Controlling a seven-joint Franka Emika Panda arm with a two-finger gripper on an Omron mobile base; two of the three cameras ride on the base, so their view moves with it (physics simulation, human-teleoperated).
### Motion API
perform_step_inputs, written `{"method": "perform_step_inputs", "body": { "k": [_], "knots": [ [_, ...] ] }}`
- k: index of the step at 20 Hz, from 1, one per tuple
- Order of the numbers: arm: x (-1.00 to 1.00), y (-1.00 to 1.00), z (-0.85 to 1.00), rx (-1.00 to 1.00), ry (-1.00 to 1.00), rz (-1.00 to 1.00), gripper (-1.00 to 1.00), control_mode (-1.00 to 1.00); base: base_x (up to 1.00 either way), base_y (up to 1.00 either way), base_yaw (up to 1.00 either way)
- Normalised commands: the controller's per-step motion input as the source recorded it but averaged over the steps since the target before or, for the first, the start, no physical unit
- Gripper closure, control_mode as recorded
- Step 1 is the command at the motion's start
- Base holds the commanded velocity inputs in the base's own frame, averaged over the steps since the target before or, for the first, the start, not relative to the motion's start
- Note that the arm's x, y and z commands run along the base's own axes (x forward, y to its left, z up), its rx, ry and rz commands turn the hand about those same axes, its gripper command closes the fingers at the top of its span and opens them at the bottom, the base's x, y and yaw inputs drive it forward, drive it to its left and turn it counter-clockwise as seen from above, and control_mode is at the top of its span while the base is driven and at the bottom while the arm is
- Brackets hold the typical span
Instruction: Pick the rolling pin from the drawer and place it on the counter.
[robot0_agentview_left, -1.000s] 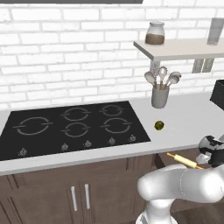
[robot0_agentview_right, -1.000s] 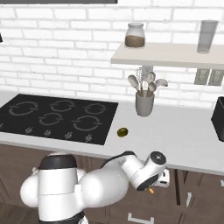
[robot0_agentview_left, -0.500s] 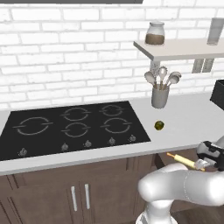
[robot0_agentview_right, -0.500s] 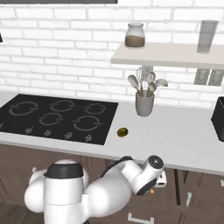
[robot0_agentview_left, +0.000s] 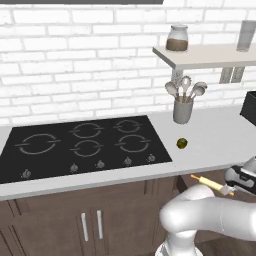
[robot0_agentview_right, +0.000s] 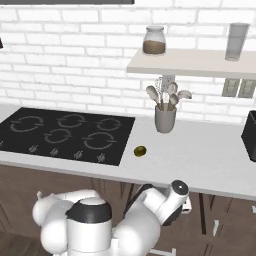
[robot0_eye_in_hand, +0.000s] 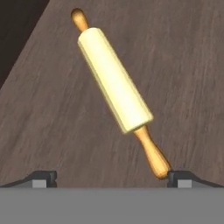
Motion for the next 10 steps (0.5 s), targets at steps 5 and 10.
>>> {"method": "perform_step_inputs", "body": {
  "k": [5, 10],
  "knots": [
    [0.26, -0.21, -0.35, 0.0, 0.0, 0.0, -1.0, -1.0, 0.0, 0.0, 0.0],
    [0.17, 0.0, -0.55, 0.0, 0.0, 0.01, -1.0, -1.0, 0.0, 0.0, 0.0]
  ]
}}
